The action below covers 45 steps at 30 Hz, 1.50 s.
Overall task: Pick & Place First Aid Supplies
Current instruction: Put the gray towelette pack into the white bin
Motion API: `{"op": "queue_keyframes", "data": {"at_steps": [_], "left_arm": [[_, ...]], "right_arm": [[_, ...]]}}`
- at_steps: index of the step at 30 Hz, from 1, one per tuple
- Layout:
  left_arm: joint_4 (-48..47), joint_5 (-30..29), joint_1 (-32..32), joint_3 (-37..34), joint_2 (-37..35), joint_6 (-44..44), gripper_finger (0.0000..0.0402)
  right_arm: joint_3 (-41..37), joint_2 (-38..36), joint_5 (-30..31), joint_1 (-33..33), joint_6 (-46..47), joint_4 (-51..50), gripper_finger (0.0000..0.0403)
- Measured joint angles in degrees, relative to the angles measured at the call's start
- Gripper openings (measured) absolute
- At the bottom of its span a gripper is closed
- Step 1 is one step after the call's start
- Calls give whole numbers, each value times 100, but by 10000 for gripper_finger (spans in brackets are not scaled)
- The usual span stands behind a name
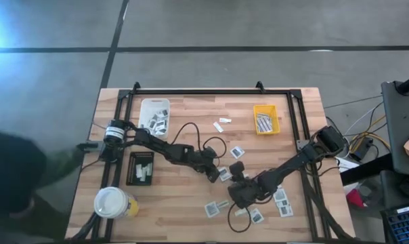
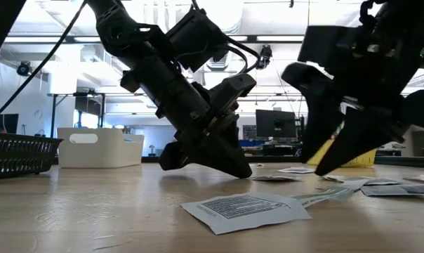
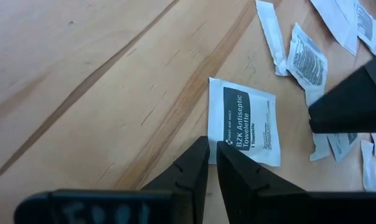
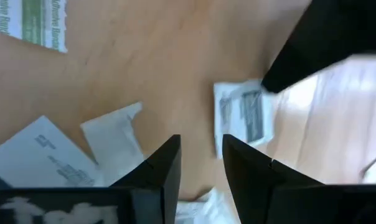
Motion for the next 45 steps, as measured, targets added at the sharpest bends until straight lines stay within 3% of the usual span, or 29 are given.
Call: {"op": "queue_keyframes", "data": {"at_steps": [9,19,30,45], "left_arm": [[154,9,37,-11,0,-172,60],[172,-10,38,-9,0,-328,60],[176,237,49,-4,0,-394,60],[175,363,55,0,-71,-77,60]], "right_arm": [[-34,353,54,-228,-1210,715,117],[-13,701,625,-288,-1327,907,104],[-20,715,862,-311,-1096,910,99],[-27,715,867,-310,-944,901,13]]}}
